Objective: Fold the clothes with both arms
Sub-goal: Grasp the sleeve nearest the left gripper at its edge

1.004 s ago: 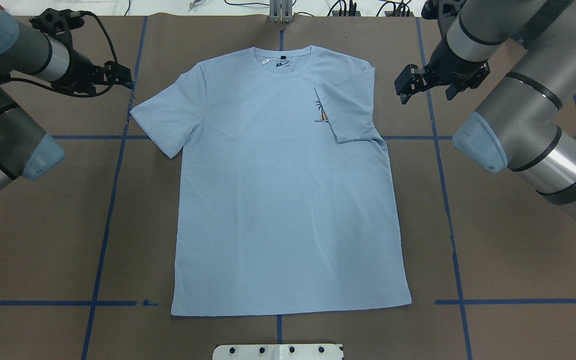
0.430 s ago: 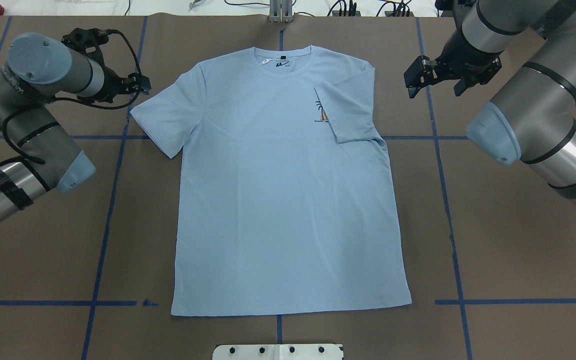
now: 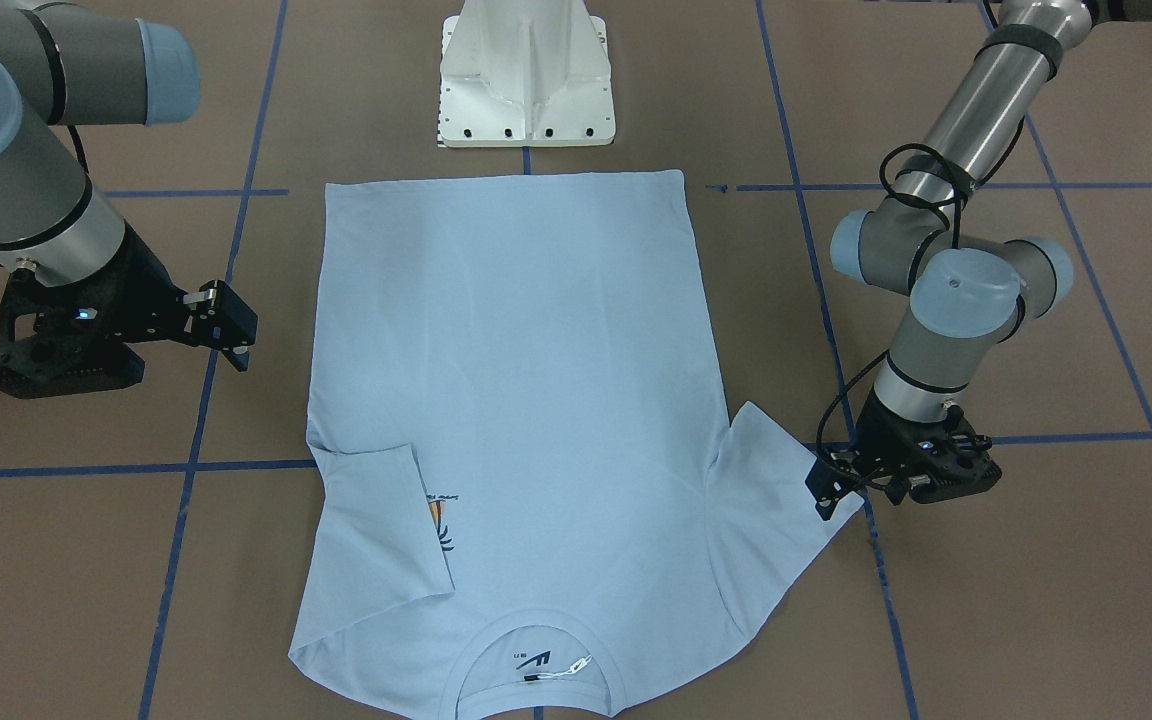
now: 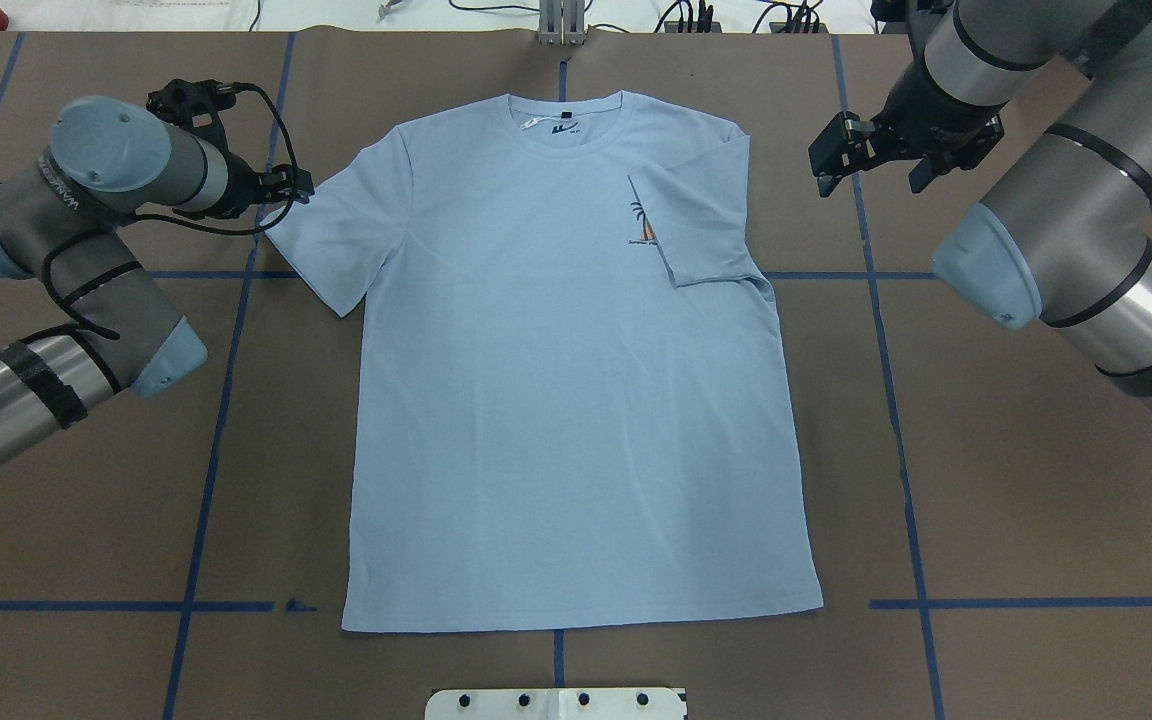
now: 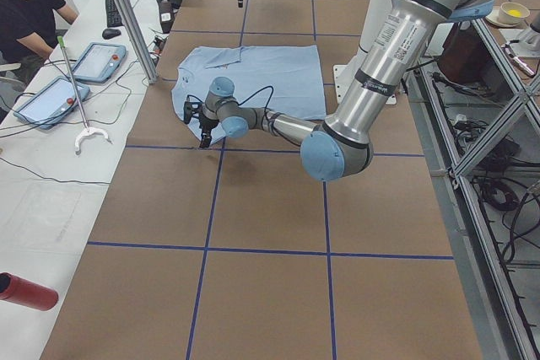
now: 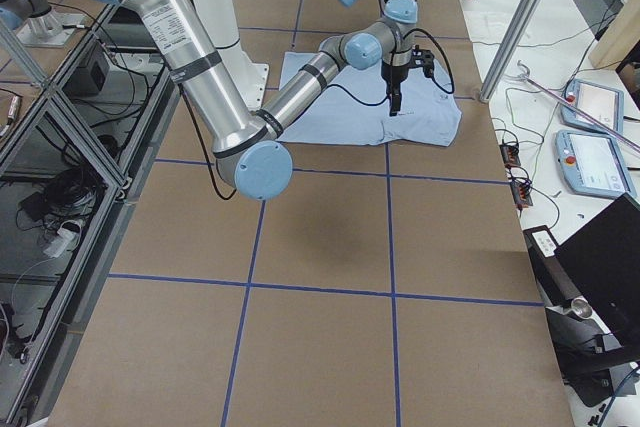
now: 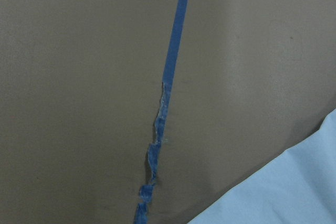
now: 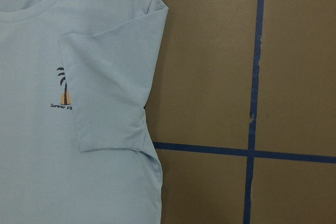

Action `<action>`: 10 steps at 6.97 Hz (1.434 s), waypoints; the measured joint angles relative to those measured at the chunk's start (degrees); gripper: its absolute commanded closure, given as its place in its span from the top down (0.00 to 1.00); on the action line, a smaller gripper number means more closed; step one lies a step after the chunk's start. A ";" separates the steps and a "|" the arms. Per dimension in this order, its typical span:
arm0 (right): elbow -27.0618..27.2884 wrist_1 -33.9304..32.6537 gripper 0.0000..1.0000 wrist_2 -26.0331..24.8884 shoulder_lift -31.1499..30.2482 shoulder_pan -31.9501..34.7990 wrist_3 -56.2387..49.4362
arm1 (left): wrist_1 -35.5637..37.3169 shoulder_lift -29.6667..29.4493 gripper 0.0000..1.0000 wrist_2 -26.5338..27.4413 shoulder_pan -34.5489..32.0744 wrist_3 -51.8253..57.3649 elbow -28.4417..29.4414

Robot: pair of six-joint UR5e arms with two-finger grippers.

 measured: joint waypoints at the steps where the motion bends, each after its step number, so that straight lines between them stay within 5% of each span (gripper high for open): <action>1: -0.02 0.00 1.00 0.01 0.04 0.07 0.06 | -0.09 -0.07 0.98 0.03 0.46 0.06 0.23; 5: -0.52 0.00 1.00 0.03 0.39 0.01 0.11 | -0.29 -0.11 0.81 0.37 1.18 0.48 1.58; 10: -1.12 0.09 1.00 0.09 0.45 0.00 0.02 | -0.19 -0.37 0.10 0.34 1.17 0.62 1.24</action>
